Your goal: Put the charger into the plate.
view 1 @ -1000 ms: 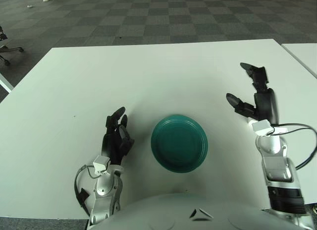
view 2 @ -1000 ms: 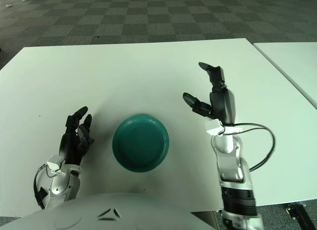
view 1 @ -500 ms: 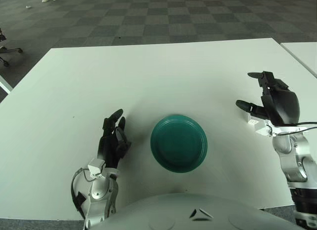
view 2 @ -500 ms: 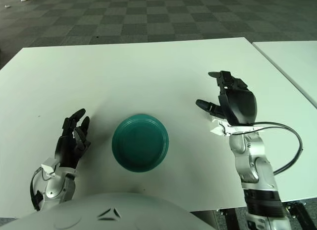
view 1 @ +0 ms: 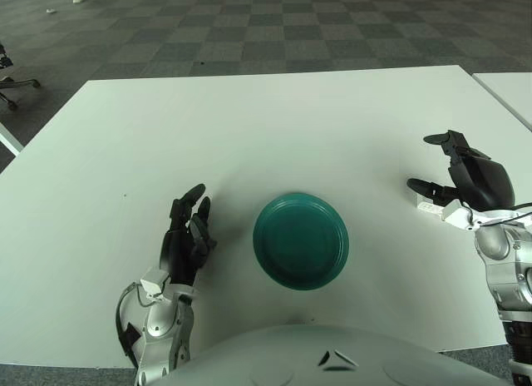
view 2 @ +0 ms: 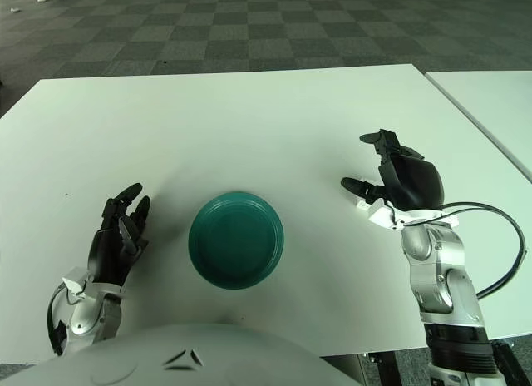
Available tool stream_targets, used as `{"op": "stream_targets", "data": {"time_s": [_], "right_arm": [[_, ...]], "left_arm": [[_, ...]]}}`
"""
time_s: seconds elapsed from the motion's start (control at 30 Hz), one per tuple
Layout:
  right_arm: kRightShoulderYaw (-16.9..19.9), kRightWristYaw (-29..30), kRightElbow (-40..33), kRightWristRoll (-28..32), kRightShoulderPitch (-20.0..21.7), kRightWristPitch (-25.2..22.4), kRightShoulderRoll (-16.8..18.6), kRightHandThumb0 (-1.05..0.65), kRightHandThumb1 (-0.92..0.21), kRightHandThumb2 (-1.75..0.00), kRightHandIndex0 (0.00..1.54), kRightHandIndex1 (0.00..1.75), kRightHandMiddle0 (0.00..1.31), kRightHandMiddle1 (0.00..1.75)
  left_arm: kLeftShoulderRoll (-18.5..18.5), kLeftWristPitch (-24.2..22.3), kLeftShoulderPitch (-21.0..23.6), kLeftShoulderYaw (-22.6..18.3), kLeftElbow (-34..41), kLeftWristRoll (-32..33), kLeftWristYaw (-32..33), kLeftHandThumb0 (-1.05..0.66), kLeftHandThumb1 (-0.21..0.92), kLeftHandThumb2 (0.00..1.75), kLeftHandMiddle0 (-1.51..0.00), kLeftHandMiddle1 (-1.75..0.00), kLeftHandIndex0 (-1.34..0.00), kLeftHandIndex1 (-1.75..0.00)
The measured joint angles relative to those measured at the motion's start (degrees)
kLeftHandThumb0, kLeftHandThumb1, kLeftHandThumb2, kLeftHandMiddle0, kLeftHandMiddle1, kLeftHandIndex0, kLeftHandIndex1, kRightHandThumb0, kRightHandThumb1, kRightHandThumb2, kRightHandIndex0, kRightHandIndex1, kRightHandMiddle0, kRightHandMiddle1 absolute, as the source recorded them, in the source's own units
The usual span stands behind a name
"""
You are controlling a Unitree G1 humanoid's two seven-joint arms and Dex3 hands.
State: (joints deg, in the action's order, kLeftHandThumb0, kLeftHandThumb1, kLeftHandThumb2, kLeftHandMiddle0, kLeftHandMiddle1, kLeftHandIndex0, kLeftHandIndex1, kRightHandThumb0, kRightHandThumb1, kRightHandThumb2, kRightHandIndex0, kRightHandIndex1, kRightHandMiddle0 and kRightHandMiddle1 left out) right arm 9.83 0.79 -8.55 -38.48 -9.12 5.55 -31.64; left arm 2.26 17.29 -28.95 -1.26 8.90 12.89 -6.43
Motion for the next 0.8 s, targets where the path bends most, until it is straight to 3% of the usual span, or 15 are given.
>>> {"op": "stream_targets", "data": {"time_s": [0.43,0.8], "right_arm": [[-2.35,-5.18,2.76,3.31,-1.74,0.36,-1.21,-0.91,-0.92,-0.46,0.35,0.00,0.00,0.63],[-3.59,-5.59,10.08,4.43,0.29,2.08,-2.50,-0.94,-0.92,-0.49,0.33,0.00,0.00,0.57]], "left_arm": [[-0.41,-2.07,-0.04,-0.79,0.71,2.62,-1.84,-0.96,0.92,1.03,-0.29,0.00,0.00,-0.84],[-0.68,-1.75,0.47,-1.57,-0.01,2.60,-3.00,-0.95,0.92,1.01,-0.29,0.00,0.00,-0.78]]}}
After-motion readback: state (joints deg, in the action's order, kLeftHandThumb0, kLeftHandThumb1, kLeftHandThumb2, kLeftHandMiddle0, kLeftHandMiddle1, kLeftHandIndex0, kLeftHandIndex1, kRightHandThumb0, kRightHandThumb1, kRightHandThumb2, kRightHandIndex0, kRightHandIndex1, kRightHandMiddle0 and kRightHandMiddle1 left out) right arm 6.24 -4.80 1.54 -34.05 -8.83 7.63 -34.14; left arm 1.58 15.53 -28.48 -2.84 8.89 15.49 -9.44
